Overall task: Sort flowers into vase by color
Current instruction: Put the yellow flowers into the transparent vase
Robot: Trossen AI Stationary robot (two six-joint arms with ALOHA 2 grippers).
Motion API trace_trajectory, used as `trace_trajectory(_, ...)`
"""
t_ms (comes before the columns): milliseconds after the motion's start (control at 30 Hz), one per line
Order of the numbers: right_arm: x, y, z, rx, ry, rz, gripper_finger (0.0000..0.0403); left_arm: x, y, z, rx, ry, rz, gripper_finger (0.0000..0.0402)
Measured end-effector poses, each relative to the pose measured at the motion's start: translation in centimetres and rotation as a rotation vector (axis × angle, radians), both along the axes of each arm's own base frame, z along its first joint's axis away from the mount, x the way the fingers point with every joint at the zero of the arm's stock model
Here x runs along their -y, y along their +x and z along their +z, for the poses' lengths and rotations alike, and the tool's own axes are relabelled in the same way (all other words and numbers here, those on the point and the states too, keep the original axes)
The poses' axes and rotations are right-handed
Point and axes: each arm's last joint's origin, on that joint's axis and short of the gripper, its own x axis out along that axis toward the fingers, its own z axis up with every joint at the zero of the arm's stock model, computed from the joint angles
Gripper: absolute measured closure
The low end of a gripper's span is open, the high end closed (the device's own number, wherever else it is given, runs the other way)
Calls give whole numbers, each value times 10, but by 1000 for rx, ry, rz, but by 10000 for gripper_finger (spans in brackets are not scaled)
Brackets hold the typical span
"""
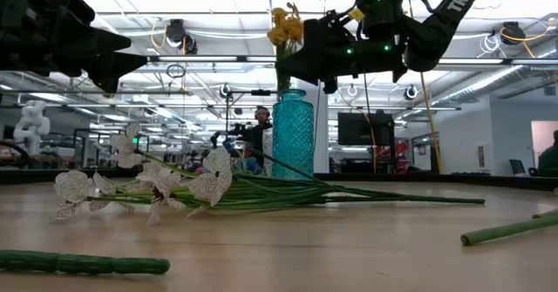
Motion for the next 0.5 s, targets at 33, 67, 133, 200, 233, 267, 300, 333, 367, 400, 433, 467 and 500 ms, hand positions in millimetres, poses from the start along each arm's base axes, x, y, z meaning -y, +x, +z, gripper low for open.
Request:
trace_trajectory(33,0,0,0,0,0,0,315,0,0,0,0,0,0,168)
trace_trajectory(67,0,0,0,0,0,0,313,0,0,0,0,0,0,168)
trace_trajectory(133,0,0,0,0,0,-6,307,0,0,0,0,0,0,168)
trace_trajectory(200,0,0,0,0,1,-13,300,0,0,0,0,0,0,168)
trace_trajectory(233,1,0,0,0,1,-24,297,0,0,0,0,0,0,168)
trace_trajectory(267,1,0,0,1,1,-28,294,0,0,0,0,0,0,168)
trace_trajectory(300,1,-1,1,0,1,-28,290,0,0,0,0,0,0,168)
trace_trajectory(333,1,-1,2,-1,1,-29,287,0,0,0,0,0,0,168)
trace_trajectory(367,0,-1,3,-1,2,-29,283,0,0,0,0,0,0,168)
trace_trajectory(400,1,-1,5,-3,2,-29,280,0,0,0,0,0,0,168)
trace_trajectory(433,1,-1,7,-8,4,-29,276,0,0,0,0,0,0,168)
trace_trajectory(467,1,-1,10,-13,5,-29,272,0,0,0,0,0,0,168)
trace_trajectory(500,1,-1,12,-29,10,-29,268,0,0,0,0,0,0,168)
